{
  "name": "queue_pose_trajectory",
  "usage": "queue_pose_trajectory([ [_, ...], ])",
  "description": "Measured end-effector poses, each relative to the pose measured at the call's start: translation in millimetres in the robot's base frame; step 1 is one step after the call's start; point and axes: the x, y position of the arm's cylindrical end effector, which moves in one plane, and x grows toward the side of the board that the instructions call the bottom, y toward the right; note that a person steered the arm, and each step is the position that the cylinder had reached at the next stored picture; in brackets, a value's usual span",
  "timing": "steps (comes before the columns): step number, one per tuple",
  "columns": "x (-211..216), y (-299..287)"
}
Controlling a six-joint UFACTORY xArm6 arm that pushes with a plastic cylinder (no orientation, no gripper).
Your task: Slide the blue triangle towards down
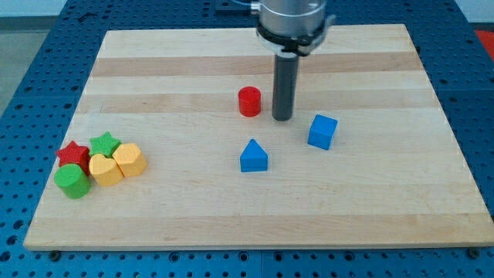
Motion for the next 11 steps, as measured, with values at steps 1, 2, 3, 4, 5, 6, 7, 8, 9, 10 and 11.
queue_pose_trajectory([
  [1,36,-25],
  [2,69,-54],
  [3,74,-75],
  [4,94,-85],
  [5,118,-51],
  [6,109,-18],
  [7,90,-7],
  [8,101,-7],
  [9,127,-15],
  [10,153,-16],
  [11,161,-5],
])
